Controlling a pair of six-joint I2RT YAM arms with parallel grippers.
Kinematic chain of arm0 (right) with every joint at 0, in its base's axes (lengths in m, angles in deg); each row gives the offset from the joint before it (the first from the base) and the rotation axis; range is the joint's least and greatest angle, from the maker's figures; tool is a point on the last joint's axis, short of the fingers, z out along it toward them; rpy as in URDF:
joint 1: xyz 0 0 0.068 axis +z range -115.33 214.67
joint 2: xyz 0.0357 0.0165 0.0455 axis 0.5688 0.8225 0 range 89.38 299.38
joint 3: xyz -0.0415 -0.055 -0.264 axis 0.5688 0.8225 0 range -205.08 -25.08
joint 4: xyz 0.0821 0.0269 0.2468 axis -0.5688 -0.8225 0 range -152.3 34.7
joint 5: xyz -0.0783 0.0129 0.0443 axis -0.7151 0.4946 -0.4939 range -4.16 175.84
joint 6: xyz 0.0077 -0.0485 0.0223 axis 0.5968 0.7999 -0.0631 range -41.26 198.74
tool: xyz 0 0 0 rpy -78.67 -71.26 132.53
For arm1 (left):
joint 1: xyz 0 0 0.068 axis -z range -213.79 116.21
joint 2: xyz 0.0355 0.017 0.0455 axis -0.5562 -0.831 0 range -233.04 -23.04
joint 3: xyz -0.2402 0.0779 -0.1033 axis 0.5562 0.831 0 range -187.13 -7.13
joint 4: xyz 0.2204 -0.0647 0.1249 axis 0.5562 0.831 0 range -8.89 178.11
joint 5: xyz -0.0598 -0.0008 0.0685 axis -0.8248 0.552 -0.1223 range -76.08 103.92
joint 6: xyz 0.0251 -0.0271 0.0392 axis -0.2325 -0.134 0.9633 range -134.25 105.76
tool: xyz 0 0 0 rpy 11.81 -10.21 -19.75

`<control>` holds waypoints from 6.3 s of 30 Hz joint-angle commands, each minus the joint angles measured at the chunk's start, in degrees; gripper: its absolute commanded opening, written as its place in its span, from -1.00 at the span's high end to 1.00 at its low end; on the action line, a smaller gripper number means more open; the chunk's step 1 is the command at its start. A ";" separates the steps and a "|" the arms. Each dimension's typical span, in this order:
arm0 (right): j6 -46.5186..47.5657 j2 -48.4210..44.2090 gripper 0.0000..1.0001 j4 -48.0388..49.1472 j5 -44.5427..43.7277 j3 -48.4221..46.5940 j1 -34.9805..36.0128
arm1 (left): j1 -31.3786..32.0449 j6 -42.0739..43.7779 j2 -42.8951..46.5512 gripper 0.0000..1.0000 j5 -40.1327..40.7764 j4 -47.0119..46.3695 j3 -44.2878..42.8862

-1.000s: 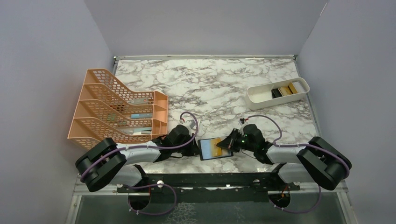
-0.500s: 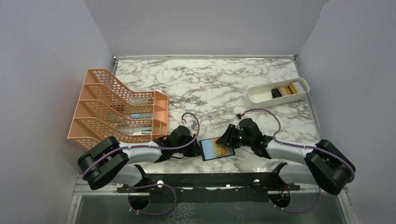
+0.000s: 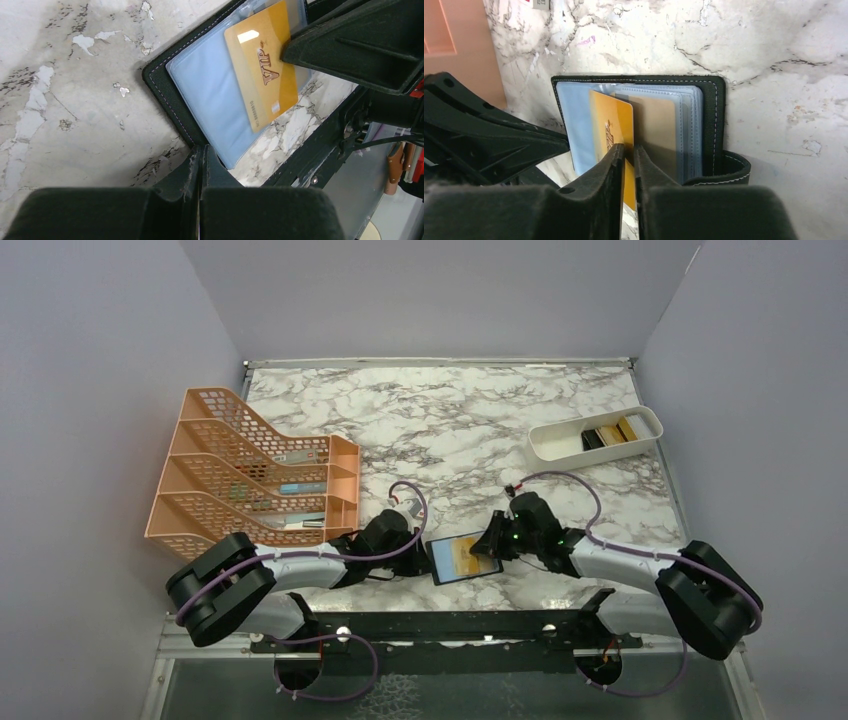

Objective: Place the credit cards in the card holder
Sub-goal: Insert the credit card into the card holder, then close the card holder at the center of the board.

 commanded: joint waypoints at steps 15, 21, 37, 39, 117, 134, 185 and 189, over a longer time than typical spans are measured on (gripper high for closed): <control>3.90 8.36 0.66 -0.60 3.62 -3.75 3.37 | 1.95 -0.99 -0.51 1.00 0.08 1.92 0.94; 5.48 4.37 0.30 -10.36 -1.19 -6.73 3.67 | 2.04 -1.25 -0.23 1.00 0.52 2.53 0.86; 5.12 7.01 0.28 -3.54 4.21 -6.93 3.97 | 2.00 -1.52 0.86 0.98 1.43 3.65 0.78; 4.71 7.43 0.31 -2.29 4.52 -6.80 4.55 | 2.03 -1.43 0.80 0.98 1.35 3.62 0.74; 3.65 -3.10 0.96 -18.30 -16.55 -6.22 7.30 | 1.65 -3.62 8.44 -0.34 12.19 16.58 -8.50; 3.33 -3.61 0.98 -14.76 -13.24 -2.99 7.30 | 1.61 -6.50 1.74 -0.54 15.29 15.65 -6.31; 9.19 -10.86 0.45 -22.80 -11.65 -10.48 7.30 | 2.70 -5.47 0.35 0.60 3.38 -9.70 -6.94; 9.89 -8.90 0.45 -21.57 -10.54 -10.84 7.30 | 2.70 -4.24 -1.18 0.84 3.36 -9.40 -7.46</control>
